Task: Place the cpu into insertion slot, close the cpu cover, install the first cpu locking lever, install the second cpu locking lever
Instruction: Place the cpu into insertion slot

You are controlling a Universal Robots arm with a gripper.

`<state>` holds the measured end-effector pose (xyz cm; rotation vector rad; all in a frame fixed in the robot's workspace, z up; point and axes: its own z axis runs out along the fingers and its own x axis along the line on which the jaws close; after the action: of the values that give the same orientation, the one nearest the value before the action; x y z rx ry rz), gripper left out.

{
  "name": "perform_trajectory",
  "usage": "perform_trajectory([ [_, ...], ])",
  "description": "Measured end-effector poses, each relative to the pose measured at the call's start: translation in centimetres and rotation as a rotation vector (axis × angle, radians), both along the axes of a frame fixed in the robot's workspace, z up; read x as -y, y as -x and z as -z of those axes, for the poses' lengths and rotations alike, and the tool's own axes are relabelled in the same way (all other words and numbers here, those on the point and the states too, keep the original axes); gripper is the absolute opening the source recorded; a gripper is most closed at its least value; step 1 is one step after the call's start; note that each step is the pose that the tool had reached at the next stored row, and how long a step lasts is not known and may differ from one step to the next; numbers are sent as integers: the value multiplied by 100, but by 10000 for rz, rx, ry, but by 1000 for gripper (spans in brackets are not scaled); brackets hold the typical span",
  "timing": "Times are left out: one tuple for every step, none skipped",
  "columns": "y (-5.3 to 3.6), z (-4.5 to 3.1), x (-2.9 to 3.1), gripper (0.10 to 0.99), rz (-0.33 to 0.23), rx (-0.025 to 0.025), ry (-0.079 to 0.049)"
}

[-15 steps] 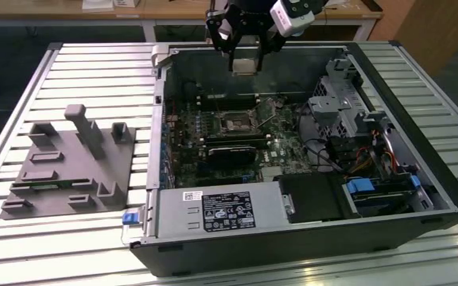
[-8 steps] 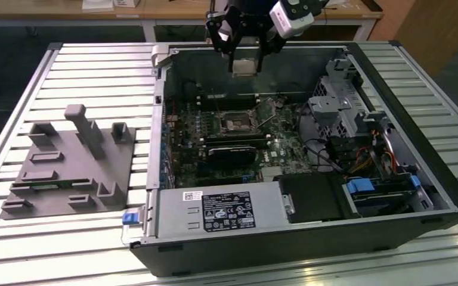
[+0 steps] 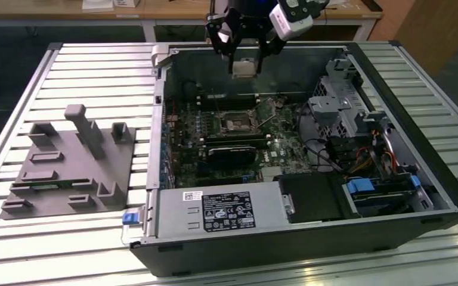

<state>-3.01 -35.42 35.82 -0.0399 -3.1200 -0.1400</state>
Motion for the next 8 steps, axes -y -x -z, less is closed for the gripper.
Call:
perform_trajectory([
  [0,4,0,537,0,0,0],
  [0,9,0,537,0,0,0],
  [0,13,0,537,0,0,1],
  [0,17,0,537,0,0,1],
  [0,21,0,537,0,0,1],
  [0,25,0,537,0,0,1],
  [0,29,0,537,0,1,2],
  [0,32,0,537,0,0,2],
])
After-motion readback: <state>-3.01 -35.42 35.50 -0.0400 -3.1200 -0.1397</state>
